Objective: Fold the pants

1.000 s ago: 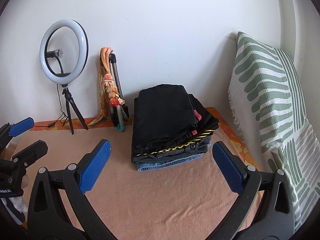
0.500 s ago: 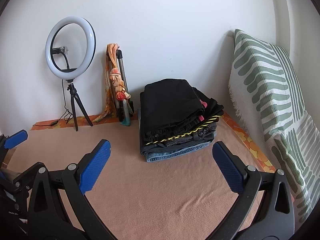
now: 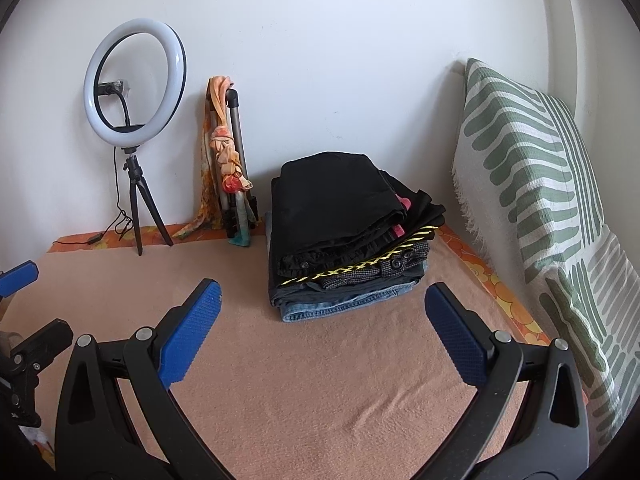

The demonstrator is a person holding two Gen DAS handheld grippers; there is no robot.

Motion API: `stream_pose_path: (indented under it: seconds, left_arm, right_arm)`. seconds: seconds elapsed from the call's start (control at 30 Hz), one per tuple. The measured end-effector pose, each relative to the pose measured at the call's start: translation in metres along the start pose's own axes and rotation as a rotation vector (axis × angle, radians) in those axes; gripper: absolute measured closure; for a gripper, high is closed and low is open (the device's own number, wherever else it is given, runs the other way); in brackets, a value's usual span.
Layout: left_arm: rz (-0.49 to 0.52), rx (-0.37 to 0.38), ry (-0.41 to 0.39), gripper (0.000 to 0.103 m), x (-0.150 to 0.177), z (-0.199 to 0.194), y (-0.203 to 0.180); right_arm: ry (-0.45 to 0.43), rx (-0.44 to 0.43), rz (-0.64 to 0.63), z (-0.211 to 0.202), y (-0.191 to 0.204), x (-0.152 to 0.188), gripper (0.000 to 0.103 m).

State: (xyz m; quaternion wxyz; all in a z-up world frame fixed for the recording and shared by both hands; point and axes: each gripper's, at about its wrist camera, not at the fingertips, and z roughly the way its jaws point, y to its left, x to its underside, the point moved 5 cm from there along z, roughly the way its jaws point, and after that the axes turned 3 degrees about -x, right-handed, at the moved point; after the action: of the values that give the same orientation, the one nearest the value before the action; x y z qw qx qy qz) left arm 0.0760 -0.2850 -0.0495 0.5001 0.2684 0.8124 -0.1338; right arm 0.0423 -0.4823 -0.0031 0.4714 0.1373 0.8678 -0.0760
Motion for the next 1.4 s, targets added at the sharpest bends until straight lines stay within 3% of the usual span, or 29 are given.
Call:
stream_pose_path:
  seconds: [1.4]
  left_arm:
    - [0.009,0.009,0.018,0.001,0.0062,-0.0045,0.0005]
  right_arm:
    - [0.034,-0.014,0.019,0.0102,-0.0001,0.0084,0.000]
